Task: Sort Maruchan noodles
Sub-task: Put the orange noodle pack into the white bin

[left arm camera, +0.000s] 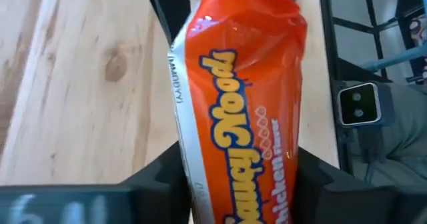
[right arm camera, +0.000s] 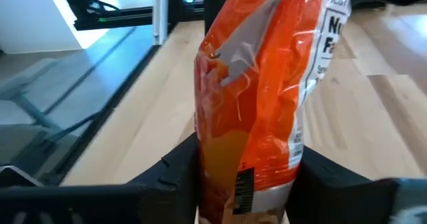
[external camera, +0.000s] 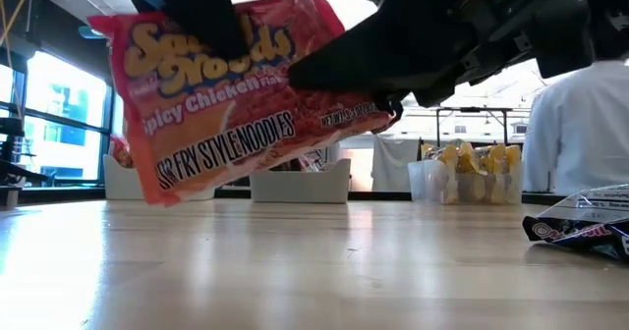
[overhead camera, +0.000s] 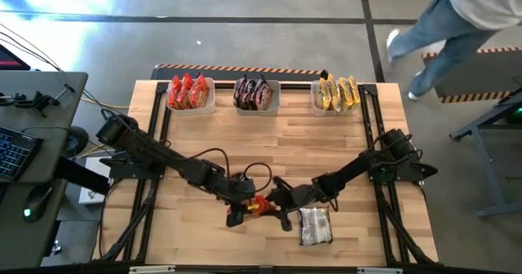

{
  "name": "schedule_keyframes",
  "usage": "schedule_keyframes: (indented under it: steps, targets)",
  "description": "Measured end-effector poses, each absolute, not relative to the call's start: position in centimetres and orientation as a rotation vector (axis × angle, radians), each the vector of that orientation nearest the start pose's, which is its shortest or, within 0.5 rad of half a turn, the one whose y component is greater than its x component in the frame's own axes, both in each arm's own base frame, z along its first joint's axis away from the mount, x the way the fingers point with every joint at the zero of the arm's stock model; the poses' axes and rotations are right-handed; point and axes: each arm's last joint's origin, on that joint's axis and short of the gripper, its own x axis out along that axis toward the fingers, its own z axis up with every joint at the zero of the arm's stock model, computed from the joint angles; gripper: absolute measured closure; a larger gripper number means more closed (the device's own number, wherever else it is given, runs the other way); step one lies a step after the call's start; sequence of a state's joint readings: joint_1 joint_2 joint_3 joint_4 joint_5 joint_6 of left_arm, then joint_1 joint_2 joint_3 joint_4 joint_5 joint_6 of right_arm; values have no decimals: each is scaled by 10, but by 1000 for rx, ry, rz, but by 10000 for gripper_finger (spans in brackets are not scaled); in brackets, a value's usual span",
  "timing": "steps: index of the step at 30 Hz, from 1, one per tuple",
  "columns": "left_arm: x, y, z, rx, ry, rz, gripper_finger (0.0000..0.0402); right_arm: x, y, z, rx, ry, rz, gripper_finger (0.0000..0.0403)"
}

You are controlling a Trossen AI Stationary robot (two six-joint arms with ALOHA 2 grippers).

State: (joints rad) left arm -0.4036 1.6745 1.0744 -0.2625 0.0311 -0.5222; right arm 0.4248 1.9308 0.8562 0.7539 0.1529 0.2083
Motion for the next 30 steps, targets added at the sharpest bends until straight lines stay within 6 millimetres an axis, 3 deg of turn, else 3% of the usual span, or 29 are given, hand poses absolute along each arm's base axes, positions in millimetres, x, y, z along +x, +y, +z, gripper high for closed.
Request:
schedule_keyframes:
  steps: [4, 11, 15, 19, 23, 30]
  targets:
    - [318, -133, 205, -307, 941, -177, 286, 342, 149, 133, 83, 327, 177, 229]
    - [307, -121, 211, -275, 1015, -143, 296, 343, 144, 134, 45, 337, 100, 178]
    - [295, -113, 225, -258, 1017, -93, 297, 340, 141, 138, -32, 382, 76, 173]
    - [281, -101, 246, -256, 991, -40, 297, 332, 134, 156, -111, 422, 31, 173]
    - [263, -75, 267, -301, 988, 78, 297, 322, 119, 167, -176, 473, -3, 197]
    - [222, 1, 291, -475, 1005, 473, 298, 311, 70, 151, -175, 560, -86, 306]
